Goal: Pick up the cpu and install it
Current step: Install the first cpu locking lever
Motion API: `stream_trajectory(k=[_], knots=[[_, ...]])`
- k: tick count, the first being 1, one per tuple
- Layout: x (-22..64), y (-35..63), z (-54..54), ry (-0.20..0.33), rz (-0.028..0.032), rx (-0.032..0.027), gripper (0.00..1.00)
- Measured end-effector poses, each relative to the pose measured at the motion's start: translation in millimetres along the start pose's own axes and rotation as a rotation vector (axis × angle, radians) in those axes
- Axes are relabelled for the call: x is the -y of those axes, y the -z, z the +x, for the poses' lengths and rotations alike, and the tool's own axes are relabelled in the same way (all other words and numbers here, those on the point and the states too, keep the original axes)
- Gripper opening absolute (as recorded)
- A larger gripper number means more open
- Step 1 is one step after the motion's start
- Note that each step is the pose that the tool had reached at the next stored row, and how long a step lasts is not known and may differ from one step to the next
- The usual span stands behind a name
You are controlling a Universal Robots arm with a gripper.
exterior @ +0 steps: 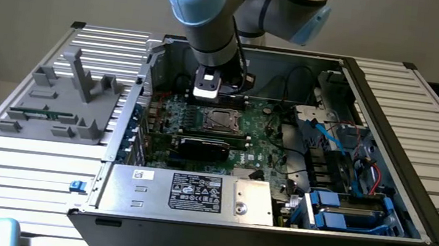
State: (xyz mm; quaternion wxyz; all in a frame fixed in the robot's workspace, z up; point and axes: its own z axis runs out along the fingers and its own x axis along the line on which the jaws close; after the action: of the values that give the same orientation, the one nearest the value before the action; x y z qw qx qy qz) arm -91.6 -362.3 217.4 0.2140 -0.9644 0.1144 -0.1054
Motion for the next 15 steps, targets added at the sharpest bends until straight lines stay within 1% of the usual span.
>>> stream_trajectory(k=[1, 2, 3, 6, 9, 10, 13, 15], knots=[[0.5, 1.0, 0.2, -0.002, -0.0019, 0.004, 0.12], [0.8, 1.4, 0.3, -0.003, -0.0055, 0.0083, 0.12], [0.9, 1.7, 0.3, -0.004, -0.0128, 0.0132, 0.12], [1.5, 1.8, 0.2, 0.004, -0.0424, 0.026, 0.12], [2.5, 2.2, 0.1, 0.012, -0.0706, 0.0367, 0.12], [3.0, 2.5, 0.1, 0.015, -0.0778, 0.0407, 0.12], [4.6, 4.3, 0.2, 0.016, -0.0923, 0.0537, 0.12], [5.4, 5.9, 0.5, 0.017, -0.1052, 0.0591, 0.12]])
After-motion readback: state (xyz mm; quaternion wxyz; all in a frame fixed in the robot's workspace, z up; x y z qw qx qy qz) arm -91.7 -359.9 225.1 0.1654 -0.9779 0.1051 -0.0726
